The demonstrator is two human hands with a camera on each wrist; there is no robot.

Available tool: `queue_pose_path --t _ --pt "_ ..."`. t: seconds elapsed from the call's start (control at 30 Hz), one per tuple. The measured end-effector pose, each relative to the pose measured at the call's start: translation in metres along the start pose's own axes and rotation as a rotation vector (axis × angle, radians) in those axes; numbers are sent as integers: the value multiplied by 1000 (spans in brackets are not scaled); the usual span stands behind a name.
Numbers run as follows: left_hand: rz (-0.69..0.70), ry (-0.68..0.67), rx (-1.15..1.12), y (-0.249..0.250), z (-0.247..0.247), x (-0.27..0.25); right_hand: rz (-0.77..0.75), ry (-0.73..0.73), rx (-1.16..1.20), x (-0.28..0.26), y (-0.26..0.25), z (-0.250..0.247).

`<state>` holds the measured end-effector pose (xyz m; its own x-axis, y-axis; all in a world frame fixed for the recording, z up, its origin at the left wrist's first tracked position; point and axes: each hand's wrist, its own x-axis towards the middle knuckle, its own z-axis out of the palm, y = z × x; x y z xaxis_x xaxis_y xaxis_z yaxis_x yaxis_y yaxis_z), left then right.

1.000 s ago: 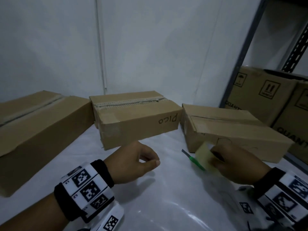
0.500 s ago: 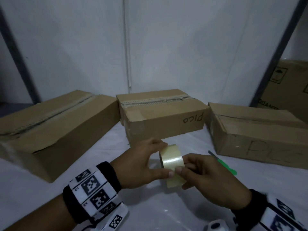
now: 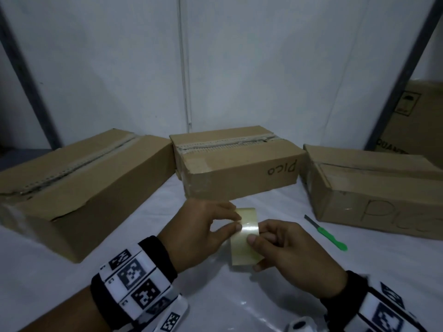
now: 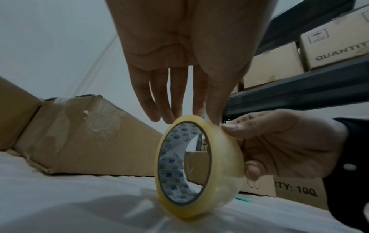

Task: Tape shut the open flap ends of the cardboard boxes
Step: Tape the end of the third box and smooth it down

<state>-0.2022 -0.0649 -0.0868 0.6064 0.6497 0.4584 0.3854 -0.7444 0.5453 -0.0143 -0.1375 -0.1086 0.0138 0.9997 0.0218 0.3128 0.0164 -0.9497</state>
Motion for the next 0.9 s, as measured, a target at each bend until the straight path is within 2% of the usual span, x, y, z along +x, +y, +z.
queue_pose_path --t 0.13,0.4,0.53,0.6,0.77,0.9 --pt "-5 -21 37 4 -5 4 -59 17 -177 2 0 0" --pt "-88 -60 169 7 -9 8 -73 -63 -194 7 -4 8" --pt "-69 -91 193 3 -13 9 -69 -146 -144 8 -9 8" --pt "-57 -92 197 0 -14 9 -78 -161 -213 8 -8 9" --pt "-31 1 234 -3 -18 11 -194 33 -401 12 -17 5" --pt "-26 71 201 3 -22 13 -269 110 -503 13 -28 9"
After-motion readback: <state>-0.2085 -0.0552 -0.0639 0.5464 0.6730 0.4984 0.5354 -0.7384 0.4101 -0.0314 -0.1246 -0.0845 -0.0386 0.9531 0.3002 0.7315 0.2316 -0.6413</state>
